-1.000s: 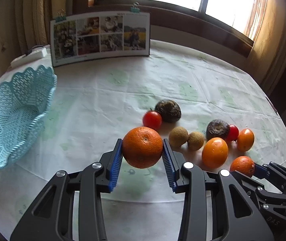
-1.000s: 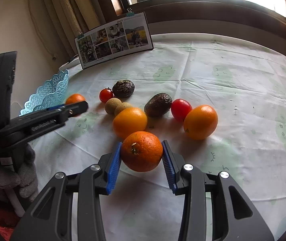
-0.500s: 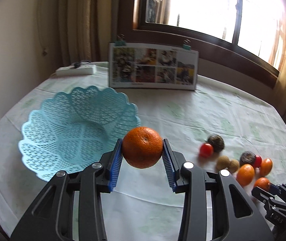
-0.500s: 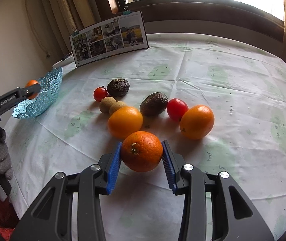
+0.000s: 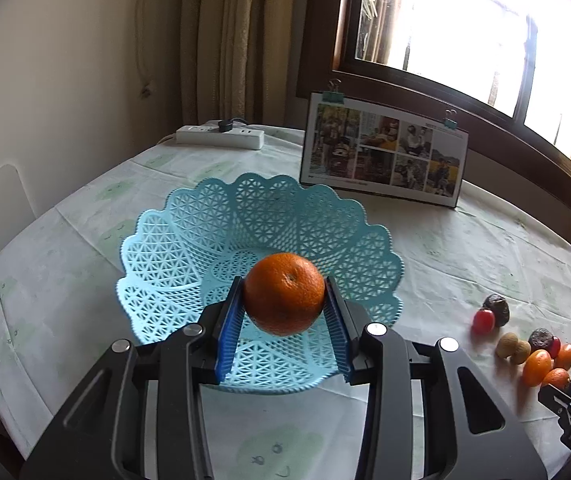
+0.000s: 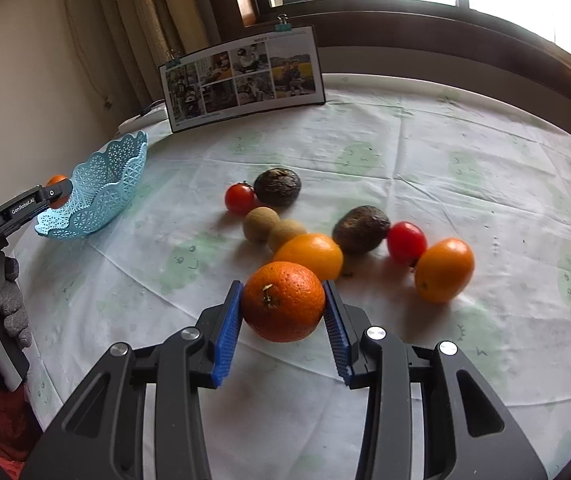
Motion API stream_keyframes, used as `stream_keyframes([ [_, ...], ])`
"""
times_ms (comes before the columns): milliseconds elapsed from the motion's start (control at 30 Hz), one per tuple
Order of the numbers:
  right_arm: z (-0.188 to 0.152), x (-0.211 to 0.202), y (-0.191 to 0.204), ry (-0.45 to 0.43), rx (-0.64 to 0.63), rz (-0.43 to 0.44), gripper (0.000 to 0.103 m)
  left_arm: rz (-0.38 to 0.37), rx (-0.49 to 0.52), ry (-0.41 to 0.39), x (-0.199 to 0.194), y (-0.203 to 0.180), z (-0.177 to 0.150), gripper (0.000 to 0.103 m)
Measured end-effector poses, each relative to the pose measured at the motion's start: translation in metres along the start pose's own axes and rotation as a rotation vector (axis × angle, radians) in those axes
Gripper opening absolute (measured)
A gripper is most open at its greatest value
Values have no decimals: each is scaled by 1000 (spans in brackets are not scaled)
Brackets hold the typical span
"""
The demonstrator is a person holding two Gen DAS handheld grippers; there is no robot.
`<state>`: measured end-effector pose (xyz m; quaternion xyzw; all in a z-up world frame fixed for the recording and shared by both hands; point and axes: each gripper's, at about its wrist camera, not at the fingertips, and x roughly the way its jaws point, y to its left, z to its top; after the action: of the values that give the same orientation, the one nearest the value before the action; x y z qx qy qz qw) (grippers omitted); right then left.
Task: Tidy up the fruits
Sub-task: 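Carry the large orange into the blue basket and open the left tool while the right tool holds its orange, then lower the held orange into the blue basket and open the right tool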
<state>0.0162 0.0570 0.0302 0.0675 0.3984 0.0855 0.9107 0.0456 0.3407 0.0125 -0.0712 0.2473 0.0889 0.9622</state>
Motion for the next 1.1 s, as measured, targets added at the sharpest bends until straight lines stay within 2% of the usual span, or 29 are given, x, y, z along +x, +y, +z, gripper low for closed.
stream_keyframes([
  [67,2,1,6,1,-7,4,40,9,-7,-11,-2,5,0,45],
  [100,3,2,9,2,-10,8,40,10,-11,-14,-3,7,1,49],
  [133,4,2,12,3,-13,15,40,11,-17,-19,-3,10,1,60],
  [167,5,3,15,4,-16,20,40,17,-21,-27,-4,11,1,63],
  [500,29,7,63,-15,-102,91,40,92,-45,-85,-17,30,-4,76],
  [567,37,8,78,-26,-129,119,40,104,-50,-96,-20,34,-6,83],
  [767,58,21,125,-47,-199,202,40,134,-51,-108,-27,44,-13,84],
  [933,69,45,160,-24,-223,261,40,142,-58,-106,-32,54,-16,84],
  [1100,75,67,184,-8,-242,268,40,147,-63,-94,-34,63,-20,84],
])
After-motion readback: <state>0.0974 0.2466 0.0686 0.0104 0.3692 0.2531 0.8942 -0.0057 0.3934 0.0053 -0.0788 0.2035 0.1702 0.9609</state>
